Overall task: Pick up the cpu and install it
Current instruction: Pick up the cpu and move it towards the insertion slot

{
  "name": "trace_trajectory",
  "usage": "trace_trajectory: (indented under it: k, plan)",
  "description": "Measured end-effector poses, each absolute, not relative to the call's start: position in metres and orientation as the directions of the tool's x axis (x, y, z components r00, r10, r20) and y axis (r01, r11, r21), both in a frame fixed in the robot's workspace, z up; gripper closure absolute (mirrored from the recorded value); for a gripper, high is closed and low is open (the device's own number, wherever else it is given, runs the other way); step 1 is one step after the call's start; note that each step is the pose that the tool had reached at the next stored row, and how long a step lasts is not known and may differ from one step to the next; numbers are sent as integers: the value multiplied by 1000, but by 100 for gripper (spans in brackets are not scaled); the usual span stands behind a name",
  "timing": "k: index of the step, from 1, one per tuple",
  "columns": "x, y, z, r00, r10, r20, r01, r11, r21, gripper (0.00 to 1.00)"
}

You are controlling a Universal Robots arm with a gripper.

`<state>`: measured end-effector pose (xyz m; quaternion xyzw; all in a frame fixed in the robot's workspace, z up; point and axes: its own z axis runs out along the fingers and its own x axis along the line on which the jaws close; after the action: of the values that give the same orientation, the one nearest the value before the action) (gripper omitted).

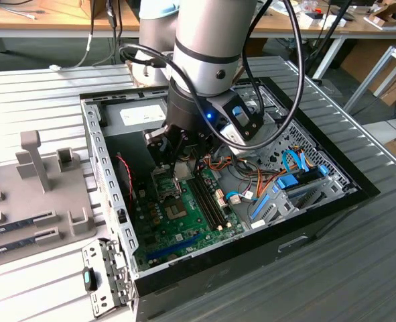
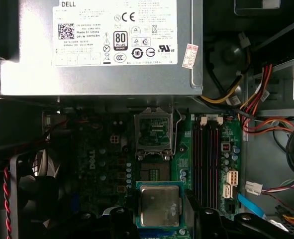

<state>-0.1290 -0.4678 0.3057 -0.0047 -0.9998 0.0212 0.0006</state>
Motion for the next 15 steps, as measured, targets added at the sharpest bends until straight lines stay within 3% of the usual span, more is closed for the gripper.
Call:
trace_trajectory:
  k: [15]
  plan:
    - [-129,-473,291,-1000,9,1,9,998,-58,53]
